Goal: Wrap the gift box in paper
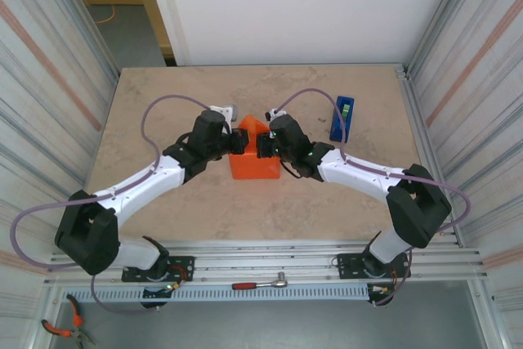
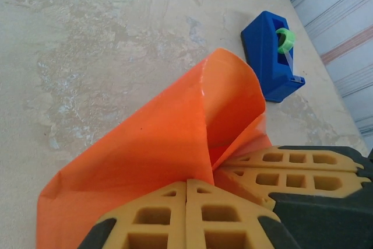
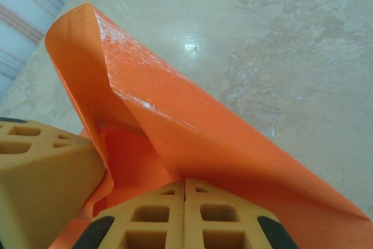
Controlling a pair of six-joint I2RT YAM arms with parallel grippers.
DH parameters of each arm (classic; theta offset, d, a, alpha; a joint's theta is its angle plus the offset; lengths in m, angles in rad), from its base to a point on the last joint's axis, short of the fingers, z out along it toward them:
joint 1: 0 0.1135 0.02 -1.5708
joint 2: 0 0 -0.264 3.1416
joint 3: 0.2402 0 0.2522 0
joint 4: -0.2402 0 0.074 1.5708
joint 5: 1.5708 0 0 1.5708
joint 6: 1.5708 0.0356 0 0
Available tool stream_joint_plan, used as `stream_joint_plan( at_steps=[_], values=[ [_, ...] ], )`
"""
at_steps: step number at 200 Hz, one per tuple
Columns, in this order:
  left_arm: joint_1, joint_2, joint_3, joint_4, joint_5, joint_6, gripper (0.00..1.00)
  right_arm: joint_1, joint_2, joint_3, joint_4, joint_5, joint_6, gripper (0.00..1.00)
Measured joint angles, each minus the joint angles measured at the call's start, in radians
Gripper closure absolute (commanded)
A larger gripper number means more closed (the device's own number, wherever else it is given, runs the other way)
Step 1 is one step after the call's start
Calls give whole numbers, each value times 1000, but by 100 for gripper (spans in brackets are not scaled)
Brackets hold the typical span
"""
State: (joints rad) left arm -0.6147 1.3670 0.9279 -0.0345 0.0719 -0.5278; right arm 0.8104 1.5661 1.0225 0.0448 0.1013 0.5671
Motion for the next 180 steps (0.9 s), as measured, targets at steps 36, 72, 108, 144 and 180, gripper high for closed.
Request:
stream_joint_plan(
  at_steps=[36, 72, 108, 144, 180],
  values=[
    [-22, 30, 7, -22, -33, -1, 100, 0, -4, 0, -4, -5, 1, 100],
    [-45, 42, 8, -21, -74, -13, 100, -8, -13, 0, -18, -39, 10, 100],
    [-55, 42, 8, -21, -96, -27, 100, -47, -24, 5, -35, -141, 43, 100],
    [-55, 47, 9, -13, -101, -27, 100, -94, -24, 37, -98, -261, 74, 100],
    [-55, 61, 16, -2, -116, -26, 100, -132, -37, 64, -172, -341, 85, 100]
  ],
)
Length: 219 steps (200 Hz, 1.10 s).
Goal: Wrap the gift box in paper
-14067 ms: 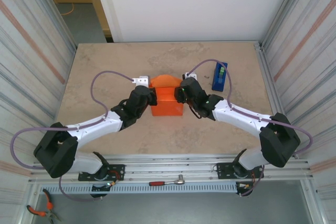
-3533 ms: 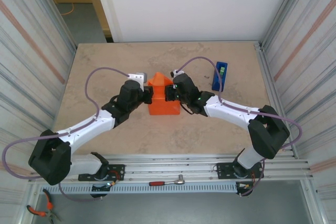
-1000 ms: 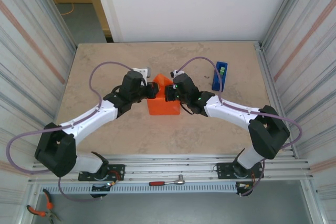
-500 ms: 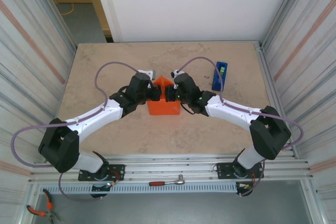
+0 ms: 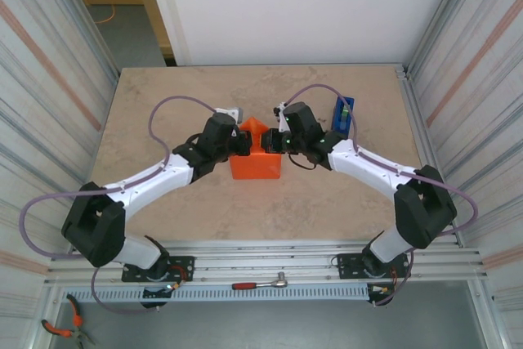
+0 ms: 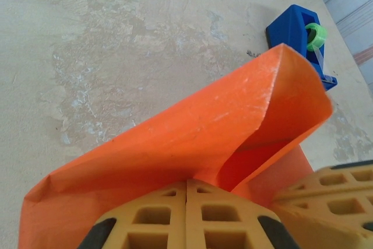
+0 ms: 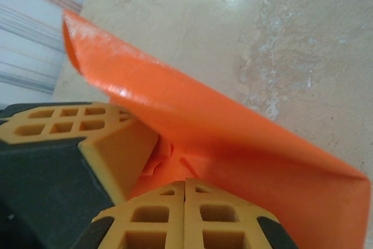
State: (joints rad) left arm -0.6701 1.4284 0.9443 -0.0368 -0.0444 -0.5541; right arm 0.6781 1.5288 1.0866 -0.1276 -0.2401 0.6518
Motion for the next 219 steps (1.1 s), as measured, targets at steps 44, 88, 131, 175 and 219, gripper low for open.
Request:
stream_joint_plan(
  at_steps=[44, 88, 131, 175, 219],
  values=[
    [0, 3, 1, 4, -3, 0, 100, -40, -32, 1, -35, -39, 3, 100],
    [1, 8, 12, -6, -2, -3, 100, -57, -32, -24, -31, -68, 3, 100],
    [3, 11, 25, -16, 17, -55, 74, -56, -32, -38, -17, -83, -3, 100],
    [3, 9, 27, 8, 47, -118, 65, -53, -34, -46, -8, -75, -18, 100],
    [-1, 10, 27, 11, 43, -127, 64, -50, -38, -53, 0, -72, -32, 100]
  ],
)
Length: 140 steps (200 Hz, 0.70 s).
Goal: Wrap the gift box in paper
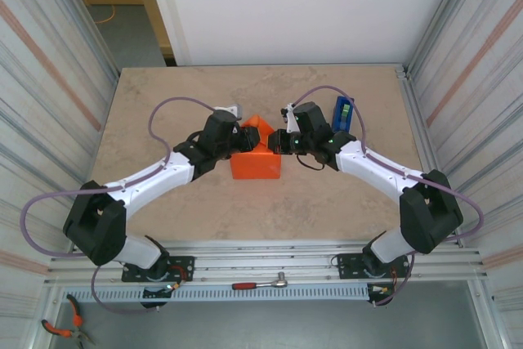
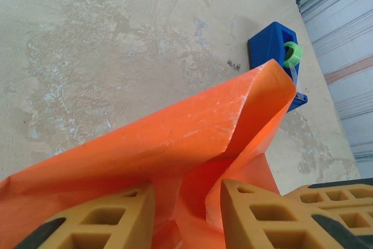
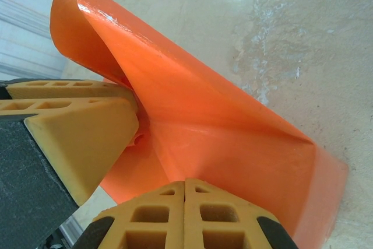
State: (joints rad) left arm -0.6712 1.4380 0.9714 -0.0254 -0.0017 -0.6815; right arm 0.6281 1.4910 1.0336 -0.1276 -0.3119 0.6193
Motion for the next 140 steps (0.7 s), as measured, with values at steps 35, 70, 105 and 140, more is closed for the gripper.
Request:
stream_joint_plan(
  at_steps=[35, 70, 105, 140],
  values=[
    [-25, 3, -1, 1, -49, 27, 63, 1, -5, -9, 9, 0, 0, 100],
    [-60, 12, -3, 11, -125, 81, 61, 2, -8, -14, 18, 2, 0, 100],
    [-98, 27, -3, 22, -209, 135, 60, 3, -13, -21, 26, 5, 0, 100],
    [-136, 45, -3, 29, -304, 190, 60, 3, -14, -23, 28, 5, 0, 100]
  ],
)
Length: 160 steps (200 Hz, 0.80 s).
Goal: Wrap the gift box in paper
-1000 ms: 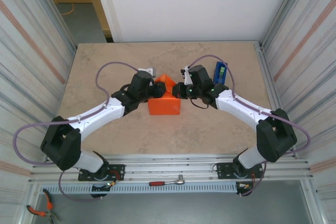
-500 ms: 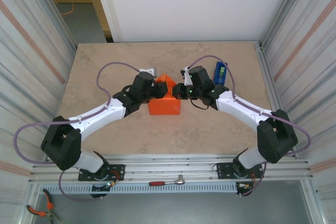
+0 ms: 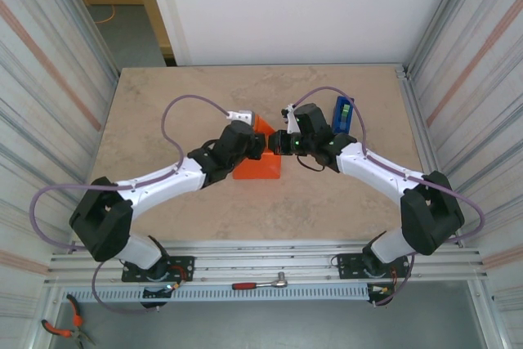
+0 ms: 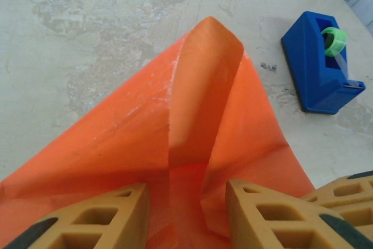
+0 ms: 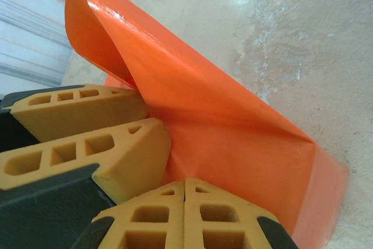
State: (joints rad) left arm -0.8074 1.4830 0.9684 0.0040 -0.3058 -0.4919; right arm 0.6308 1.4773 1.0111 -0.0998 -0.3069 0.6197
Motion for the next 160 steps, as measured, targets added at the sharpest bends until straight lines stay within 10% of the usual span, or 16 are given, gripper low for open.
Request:
stream_joint_plan(
  at_steps=[94, 160],
  values=[
    [-58, 48, 1, 31, -169, 82, 61, -225, -46, 118, -117, -127, 59, 100],
    [-73, 66, 7, 36, -219, 97, 61, -300, 311, 434, -135, -326, 138, 100]
  ],
)
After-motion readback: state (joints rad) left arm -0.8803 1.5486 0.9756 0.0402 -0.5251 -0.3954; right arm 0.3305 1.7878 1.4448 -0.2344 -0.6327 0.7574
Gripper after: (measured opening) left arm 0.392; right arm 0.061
